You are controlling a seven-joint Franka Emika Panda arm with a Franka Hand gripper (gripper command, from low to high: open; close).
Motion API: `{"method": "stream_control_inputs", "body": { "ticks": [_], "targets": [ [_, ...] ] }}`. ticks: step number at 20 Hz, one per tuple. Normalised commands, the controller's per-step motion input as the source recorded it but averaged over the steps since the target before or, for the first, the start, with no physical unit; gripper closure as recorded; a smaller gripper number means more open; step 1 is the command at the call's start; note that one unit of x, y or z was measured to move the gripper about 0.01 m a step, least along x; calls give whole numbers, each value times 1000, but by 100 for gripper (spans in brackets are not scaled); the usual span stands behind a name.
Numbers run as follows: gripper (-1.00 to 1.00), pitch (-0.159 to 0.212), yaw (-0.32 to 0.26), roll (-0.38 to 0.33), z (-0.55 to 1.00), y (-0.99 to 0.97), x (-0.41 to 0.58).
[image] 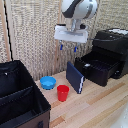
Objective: Gently grip the air fryer handle with your gripper and kindly pull it open by sliding your gripper away from the base. Gradually bring your gripper in line with the blue bowl and gently capture it, without tightening your grip too much. Securely place the blue bowl inside the opened air fryer with a steady position. Liberate your robot's gripper, and withdraw your gripper from the proximity of the air fryer.
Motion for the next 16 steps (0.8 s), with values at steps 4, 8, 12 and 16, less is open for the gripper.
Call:
{"method": "stream_control_inputs", "body": {
  "ticks": [4,8,12,16],
  "targets": [
    [-100,7,189,-61,-316,468,249],
    [-100,29,192,-119,-355,386,226],
    [-100,47,196,-187,-349,253,154],
    [-100,58,236,-246,-336,21,19]
  ]
}}
